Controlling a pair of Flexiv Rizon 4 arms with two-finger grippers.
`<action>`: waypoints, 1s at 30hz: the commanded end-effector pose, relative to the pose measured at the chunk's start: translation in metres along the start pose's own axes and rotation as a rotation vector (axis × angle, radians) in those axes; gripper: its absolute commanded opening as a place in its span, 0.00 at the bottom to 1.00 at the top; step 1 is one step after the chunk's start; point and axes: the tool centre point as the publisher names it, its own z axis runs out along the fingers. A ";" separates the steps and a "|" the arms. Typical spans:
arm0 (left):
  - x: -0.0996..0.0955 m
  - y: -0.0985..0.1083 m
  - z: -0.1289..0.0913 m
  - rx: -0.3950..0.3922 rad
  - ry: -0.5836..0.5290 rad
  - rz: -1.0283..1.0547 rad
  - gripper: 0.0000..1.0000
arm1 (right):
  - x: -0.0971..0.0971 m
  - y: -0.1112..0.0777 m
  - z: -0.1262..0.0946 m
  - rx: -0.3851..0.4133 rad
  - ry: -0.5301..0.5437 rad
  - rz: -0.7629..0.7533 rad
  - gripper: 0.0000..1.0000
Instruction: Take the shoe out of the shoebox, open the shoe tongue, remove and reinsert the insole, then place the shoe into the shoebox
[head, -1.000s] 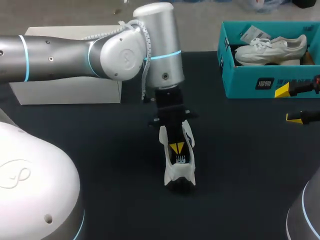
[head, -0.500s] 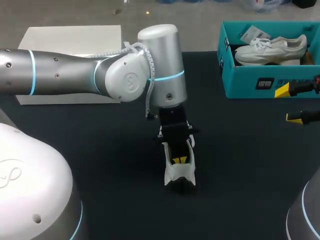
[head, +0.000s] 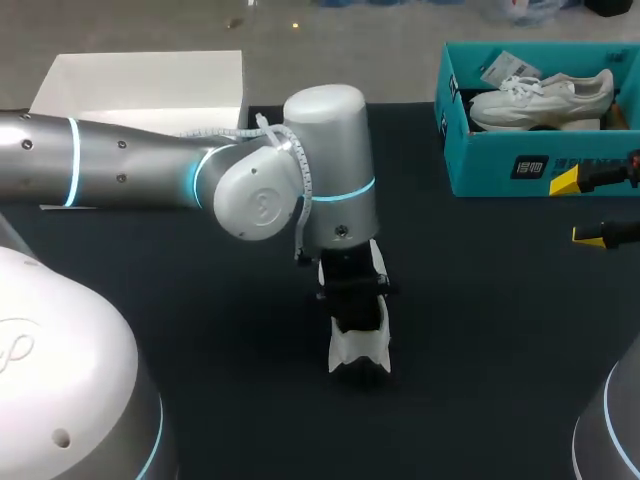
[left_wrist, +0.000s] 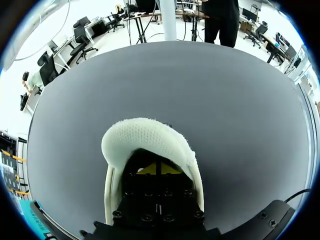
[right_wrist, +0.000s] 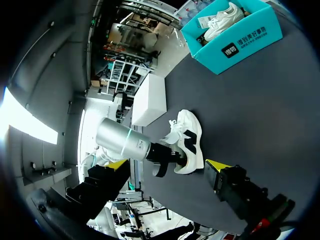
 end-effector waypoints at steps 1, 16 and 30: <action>-0.003 0.007 0.016 -0.004 0.030 0.006 0.00 | 0.000 -0.001 0.000 -0.001 -0.001 0.001 1.00; -0.008 -0.012 -0.023 0.118 -0.009 0.004 0.00 | 0.000 -0.001 0.000 -0.001 -0.001 0.001 1.00; -0.015 -0.001 0.015 0.178 0.053 0.033 0.00 | 0.000 -0.001 0.000 -0.001 -0.001 0.001 1.00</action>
